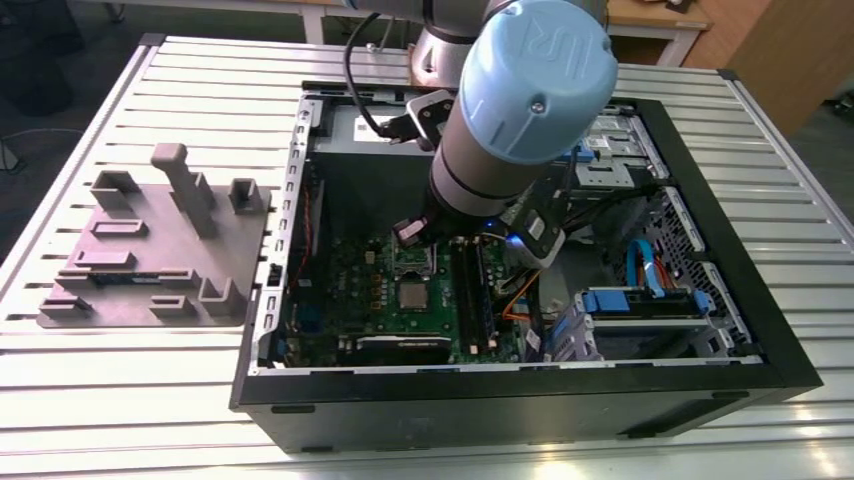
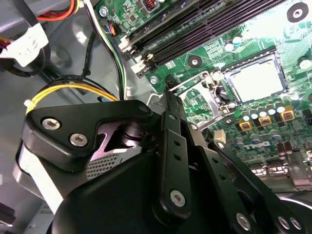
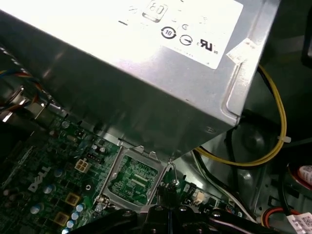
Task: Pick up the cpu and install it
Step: 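Close the cpu cover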
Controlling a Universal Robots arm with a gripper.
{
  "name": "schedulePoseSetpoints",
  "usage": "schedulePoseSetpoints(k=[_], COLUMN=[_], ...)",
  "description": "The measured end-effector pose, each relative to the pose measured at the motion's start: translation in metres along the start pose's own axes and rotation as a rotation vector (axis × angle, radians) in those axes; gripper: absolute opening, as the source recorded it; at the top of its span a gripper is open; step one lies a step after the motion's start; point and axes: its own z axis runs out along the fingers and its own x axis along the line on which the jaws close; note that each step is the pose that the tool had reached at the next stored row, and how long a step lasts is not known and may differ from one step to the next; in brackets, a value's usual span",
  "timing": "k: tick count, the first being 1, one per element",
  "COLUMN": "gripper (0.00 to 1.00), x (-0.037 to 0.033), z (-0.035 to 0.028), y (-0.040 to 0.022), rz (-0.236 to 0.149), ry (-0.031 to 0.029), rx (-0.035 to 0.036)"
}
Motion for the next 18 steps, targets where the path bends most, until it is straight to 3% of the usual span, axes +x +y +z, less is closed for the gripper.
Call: schedulePoseSetpoints(k=[18], gripper=[0.10], x=[-0.0113], z=[0.0039], y=[-0.0015], rz=[-0.003], ry=[0.0011], rx=[-0.0006])
